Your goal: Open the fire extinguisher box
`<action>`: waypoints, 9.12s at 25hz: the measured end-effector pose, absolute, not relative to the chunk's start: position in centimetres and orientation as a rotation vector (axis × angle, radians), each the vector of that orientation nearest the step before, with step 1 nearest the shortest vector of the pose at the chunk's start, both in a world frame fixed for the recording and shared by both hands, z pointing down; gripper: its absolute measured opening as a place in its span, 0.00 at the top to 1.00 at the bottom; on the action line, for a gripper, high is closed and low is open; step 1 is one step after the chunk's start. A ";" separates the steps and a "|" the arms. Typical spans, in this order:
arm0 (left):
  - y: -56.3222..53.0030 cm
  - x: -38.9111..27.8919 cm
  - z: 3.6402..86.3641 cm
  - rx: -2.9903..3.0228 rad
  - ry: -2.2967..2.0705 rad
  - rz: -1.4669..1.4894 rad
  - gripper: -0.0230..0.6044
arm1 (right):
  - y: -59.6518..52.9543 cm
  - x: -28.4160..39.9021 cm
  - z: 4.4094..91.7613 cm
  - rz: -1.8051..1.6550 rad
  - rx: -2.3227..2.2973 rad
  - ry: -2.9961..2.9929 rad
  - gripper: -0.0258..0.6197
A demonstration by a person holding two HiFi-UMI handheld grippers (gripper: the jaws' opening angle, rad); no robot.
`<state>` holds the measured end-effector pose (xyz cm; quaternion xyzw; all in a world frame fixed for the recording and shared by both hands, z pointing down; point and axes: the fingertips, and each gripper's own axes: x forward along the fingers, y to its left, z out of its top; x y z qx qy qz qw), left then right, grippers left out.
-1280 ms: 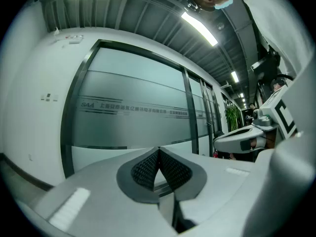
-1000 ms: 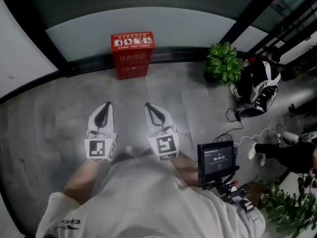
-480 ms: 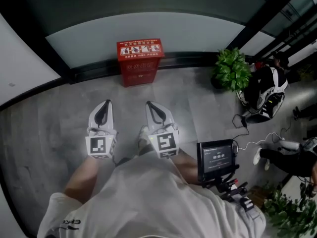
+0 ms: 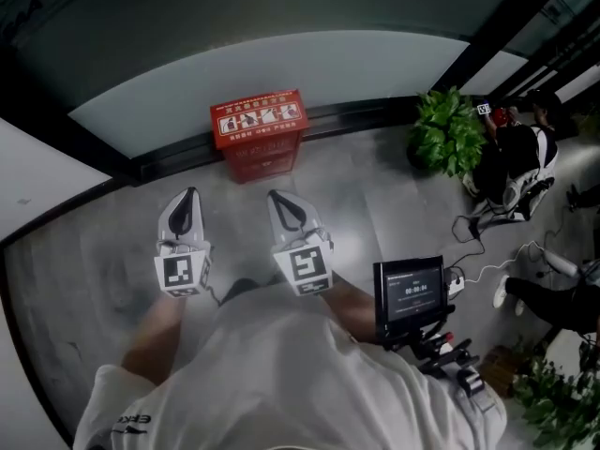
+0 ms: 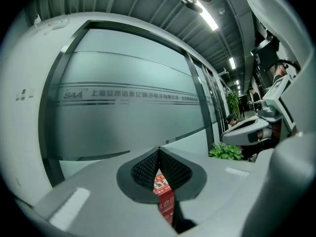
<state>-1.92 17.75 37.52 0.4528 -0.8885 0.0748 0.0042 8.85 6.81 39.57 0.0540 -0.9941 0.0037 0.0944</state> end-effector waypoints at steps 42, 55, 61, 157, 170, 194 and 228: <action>2.3 -28.3 62.1 2.141 -1.957 1.118 0.96 | -4.5 -13.3 51.9 0.146 0.733 -2.534 0.94; 4.7 -27.4 77.6 2.249 -1.482 1.816 0.65 | -4.7 -13.0 60.5 0.246 0.682 -2.441 0.94; 4.0 -26.2 79.7 2.369 -1.352 1.988 0.52 | -4.4 -12.3 62.7 0.282 0.696 -2.416 0.94; -7.7 -46.4 69.2 1.500 -1.774 0.665 0.82 | -13.1 -11.8 48.3 0.056 0.945 -2.441 0.94; -7.9 -48.3 71.1 1.282 -1.829 0.551 0.82 | -13.3 -11.3 48.6 0.059 0.968 -2.425 0.94; -3.4 -48.5 68.8 1.279 -1.988 0.533 0.70 | -11.7 -10.9 48.2 0.084 0.975 -2.410 0.94; 5.2 -11.8 48.9 1.482 -2.488 0.134 0.96 | -7.6 -1.9 46.4 0.022 0.290 -2.777 0.94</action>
